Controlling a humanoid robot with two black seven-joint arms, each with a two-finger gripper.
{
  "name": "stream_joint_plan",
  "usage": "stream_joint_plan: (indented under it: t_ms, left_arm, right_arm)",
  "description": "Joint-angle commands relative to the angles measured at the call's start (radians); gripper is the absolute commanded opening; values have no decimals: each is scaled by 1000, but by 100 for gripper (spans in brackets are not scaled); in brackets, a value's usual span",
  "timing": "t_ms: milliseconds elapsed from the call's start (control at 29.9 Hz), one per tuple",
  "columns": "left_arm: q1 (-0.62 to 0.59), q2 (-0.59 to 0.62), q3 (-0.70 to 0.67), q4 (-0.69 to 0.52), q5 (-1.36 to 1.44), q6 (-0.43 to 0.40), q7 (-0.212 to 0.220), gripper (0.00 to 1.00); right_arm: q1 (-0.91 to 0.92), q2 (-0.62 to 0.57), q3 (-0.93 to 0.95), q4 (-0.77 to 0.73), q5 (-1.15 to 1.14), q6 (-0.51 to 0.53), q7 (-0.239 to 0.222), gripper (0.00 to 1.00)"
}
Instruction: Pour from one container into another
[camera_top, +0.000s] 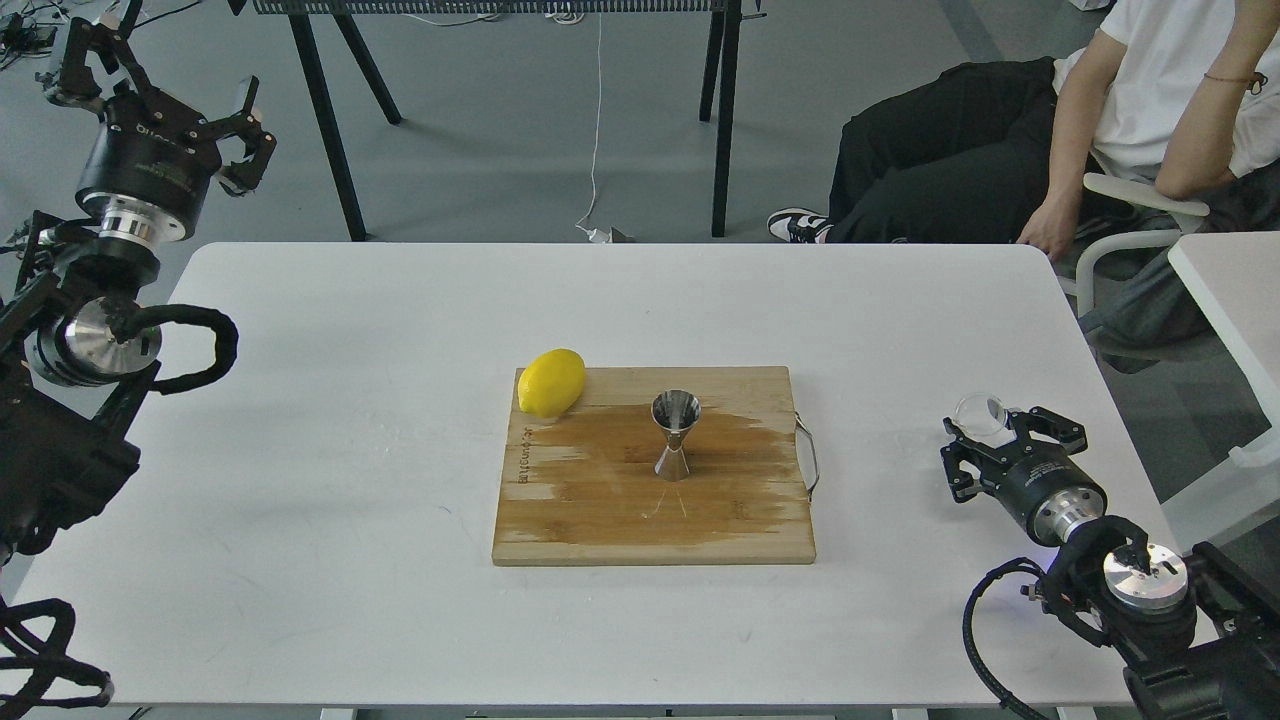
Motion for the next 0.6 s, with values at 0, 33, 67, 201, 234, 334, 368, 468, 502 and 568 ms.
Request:
stream_joint_plan:
  t_ms: [0,33,67,201,234,334,368,468,502,568]
  left_arm:
    - [-1,-1,2,1,0,-2,0,100]
    - [-1,-1,2,2,0,-3,0,100]
    - [-1,1,2,4,0,-5,0,100]
    - [-6,-1,2,4,0,-6,0,100]
    - [-10,1,2,4,0,-5,2,100]
    - [-18,2,2,4,0,-3,5,100]
    - [-18,2,2,4,0,-3,6,100]
    - [-18,-1,2,4,0,0,6,100]
    - [-18,-1,2,4,0,0,5,100]
    - [-16,-1,2,5,2,0,3,100]
  right_arm:
    - [12,25,19,-31,2,2,-16,28]
    - [15,34,23,-34,2,2,-17,28]
    - [18,38,25,-36,1,3,-17,28]
    - [19,47,23,-36,2,3,-17,30]
    - [21,53,22,-36,1,5,-17,30]
    - [19,62,20,-36,1,5,-17,33]
    - [19,62,20,-36,1,3,-17,36]
    - [19,62,20,-37,1,7,-17,41]
    - [19,62,20,-39,1,11,-17,44]
    - [19,62,20,-39,1,14,-17,46]
